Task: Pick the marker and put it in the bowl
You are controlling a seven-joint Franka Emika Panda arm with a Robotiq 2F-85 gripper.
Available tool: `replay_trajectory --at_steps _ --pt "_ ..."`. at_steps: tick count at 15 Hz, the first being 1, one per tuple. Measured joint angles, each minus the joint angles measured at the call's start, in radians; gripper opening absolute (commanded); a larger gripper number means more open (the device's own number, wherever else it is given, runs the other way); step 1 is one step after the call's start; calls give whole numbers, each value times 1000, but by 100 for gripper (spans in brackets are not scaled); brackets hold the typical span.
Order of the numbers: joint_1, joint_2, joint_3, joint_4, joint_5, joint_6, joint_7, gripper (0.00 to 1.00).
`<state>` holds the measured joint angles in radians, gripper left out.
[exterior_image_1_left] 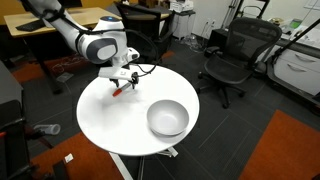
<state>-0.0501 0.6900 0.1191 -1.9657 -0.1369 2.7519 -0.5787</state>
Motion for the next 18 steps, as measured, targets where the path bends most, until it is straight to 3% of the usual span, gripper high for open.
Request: replay_trajectory --at_steps 9,11,18 --pt "12 21 1 47 -7 -44 0 1" --pt "12 22 1 52 -7 -46 0 5" --pt "14 -31 -15 53 -23 -41 66 5"
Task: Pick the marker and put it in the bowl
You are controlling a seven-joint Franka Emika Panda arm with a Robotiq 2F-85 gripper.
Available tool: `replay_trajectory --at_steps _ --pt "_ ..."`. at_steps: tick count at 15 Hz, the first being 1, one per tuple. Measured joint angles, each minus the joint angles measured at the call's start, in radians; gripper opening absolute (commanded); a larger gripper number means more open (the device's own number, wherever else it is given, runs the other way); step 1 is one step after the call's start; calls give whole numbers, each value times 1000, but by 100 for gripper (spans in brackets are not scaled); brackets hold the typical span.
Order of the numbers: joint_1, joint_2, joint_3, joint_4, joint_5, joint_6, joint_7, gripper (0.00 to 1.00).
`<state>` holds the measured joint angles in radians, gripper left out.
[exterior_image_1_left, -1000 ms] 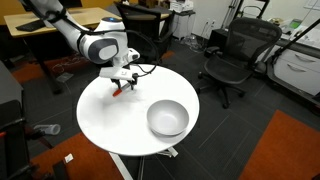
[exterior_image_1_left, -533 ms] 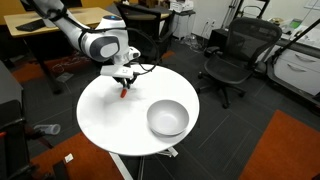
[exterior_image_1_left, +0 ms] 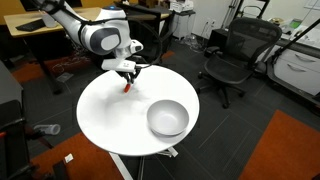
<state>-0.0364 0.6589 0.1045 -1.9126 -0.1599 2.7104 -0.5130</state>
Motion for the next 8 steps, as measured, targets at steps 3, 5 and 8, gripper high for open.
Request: replay_trajectory --at_steps 3,5,8 --pt "0 -77 -21 -17 0 1 52 5" --pt "-2 -137 -43 -36 0 2 89 5" --pt "-7 -220 -86 -68 0 18 148 5"
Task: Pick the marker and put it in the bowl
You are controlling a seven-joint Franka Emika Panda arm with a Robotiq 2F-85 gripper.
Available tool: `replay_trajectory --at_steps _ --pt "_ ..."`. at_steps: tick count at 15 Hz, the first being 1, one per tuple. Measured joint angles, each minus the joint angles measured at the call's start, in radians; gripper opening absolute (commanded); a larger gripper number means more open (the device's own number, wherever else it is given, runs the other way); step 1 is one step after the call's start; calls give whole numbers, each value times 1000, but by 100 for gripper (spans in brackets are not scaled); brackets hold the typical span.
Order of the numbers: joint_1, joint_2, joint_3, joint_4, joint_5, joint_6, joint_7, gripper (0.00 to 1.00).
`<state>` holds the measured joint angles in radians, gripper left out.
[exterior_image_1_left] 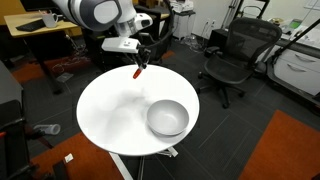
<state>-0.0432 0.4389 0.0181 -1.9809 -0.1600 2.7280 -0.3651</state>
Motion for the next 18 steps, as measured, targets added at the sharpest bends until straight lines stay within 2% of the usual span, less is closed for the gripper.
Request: replay_trajectory --at_steps 5,9,13,18 --pt "-24 -88 -84 -35 1 43 106 5" --pt "-57 -105 -139 -35 3 46 174 5" --pt "-90 -97 -171 -35 8 46 218 5" --pt "-128 -59 -175 -30 47 46 233 5"
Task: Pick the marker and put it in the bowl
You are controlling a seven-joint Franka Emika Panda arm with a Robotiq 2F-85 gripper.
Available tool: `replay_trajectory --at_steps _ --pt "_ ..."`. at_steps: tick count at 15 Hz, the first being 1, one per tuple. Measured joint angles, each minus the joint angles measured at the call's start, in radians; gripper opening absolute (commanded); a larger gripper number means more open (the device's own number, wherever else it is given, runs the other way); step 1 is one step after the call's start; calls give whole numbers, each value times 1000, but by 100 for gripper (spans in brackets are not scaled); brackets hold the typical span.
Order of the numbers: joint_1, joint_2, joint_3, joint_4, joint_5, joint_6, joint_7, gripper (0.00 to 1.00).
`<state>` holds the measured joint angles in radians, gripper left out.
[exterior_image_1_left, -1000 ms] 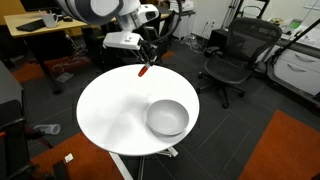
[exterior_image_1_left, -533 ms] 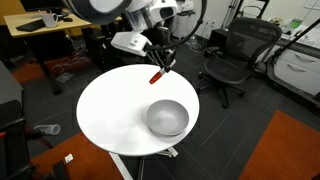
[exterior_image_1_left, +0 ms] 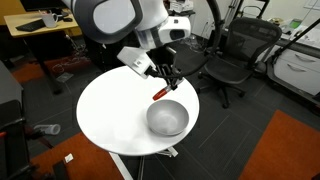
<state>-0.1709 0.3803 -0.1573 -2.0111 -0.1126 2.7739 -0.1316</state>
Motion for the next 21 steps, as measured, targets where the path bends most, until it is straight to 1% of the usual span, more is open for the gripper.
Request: replay_trajectory --at_steps 4,9,10,11,12,18,21 --pt "-11 62 0 25 24 -2 6 5" --pt "-30 147 0 95 59 -8 21 5" --pt "-34 163 0 110 64 -11 21 46" --pt "-37 178 1 123 69 -14 21 48" --pt "-41 191 2 136 74 -21 21 54" --pt "-48 239 5 193 87 -60 21 99" --pt "-48 247 5 206 88 -66 21 100"
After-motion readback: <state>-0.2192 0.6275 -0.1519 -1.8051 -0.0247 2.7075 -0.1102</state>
